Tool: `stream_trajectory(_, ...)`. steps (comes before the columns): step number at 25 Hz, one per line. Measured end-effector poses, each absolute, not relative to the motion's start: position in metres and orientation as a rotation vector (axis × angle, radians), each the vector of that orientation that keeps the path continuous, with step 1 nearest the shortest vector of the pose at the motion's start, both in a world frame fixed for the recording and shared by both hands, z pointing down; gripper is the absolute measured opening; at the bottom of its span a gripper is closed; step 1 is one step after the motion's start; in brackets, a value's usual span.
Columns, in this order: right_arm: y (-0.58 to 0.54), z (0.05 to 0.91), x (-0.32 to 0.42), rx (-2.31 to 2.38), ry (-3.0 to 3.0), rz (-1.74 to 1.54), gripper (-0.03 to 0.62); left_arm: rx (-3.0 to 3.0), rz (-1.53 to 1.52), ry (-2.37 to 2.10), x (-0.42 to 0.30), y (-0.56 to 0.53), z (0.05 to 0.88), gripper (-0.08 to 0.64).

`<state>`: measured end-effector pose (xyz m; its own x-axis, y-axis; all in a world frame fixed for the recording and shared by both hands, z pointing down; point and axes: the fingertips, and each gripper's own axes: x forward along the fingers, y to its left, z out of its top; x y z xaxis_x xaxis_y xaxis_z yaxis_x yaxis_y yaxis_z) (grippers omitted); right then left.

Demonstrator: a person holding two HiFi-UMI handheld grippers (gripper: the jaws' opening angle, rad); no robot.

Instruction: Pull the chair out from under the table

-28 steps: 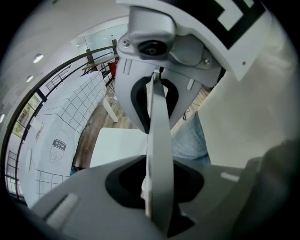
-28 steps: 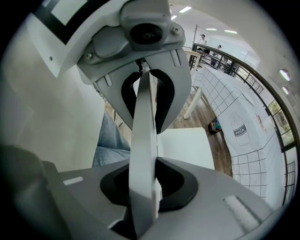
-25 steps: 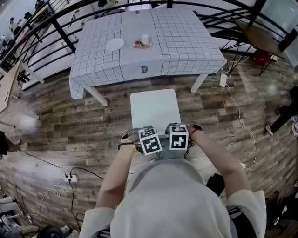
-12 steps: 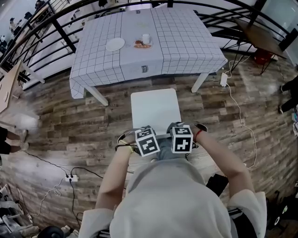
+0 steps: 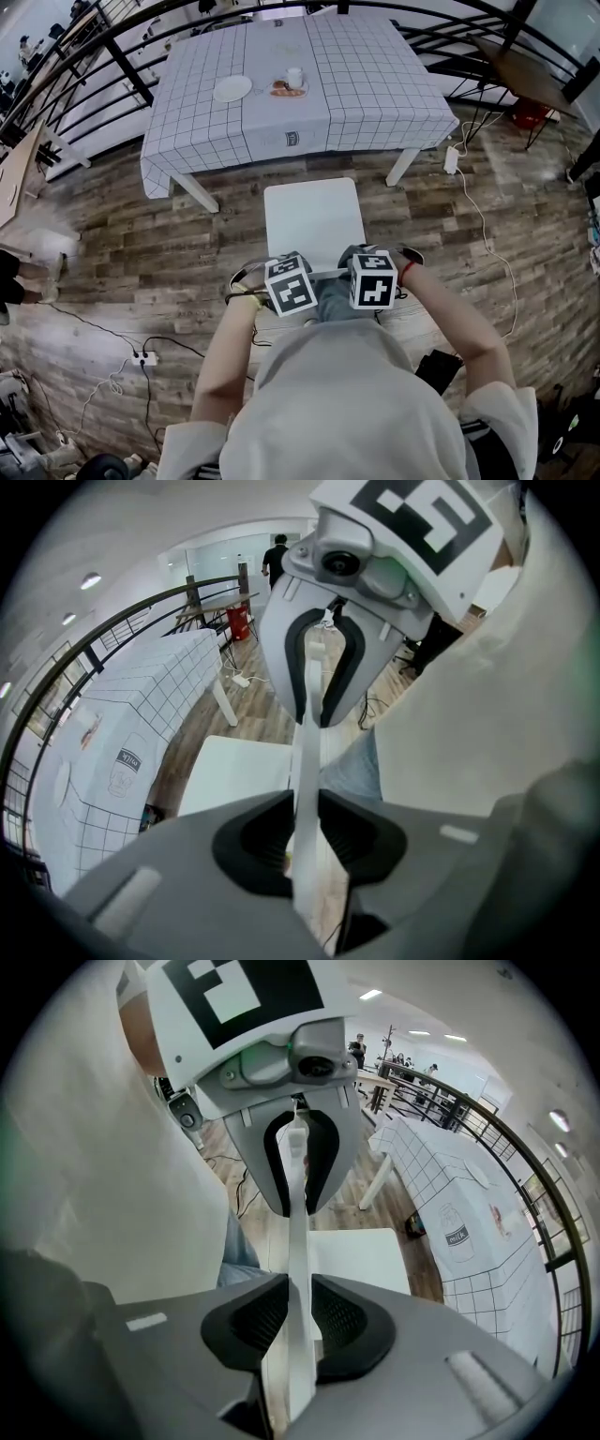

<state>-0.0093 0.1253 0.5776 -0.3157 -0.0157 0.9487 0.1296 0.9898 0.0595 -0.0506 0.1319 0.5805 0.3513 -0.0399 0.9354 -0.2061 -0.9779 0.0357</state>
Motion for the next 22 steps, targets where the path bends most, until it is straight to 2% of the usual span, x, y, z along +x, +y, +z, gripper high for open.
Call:
stream_trajectory(2,0.122,0.572,-0.012,-0.057,-1.908,-0.150,0.070,2.462,1.691,-0.228,-0.052,0.132,0.578,0.084)
stream_trajectory(3,0.118,0.568,-0.014,-0.023,-1.929,-0.160,0.013,2.464,1.689,-0.229,-0.052,0.132,0.578,0.084)
stream_trajectory(4,0.112,0.563,-0.016,0.015,-1.949,-0.172,-0.002,2.466,1.686,-0.230,-0.053,0.133,0.578,0.084)
stream_trajectory(13,0.075,0.539,-0.014,0.171,-2.005,-0.162,-0.002,2.449,1.674,-0.244,-0.053,0.130,0.571,0.075)
stream_trajectory(15,0.073,0.538,-0.014,0.183,-2.009,-0.152,-0.002,2.472,1.685,-0.286,-0.055,0.124,0.564,0.011)
stream_trajectory(22,0.063,0.535,-0.021,0.296,-2.056,-0.100,-0.002,2.541,1.541,-0.529,-0.055,0.087,0.539,0.011)
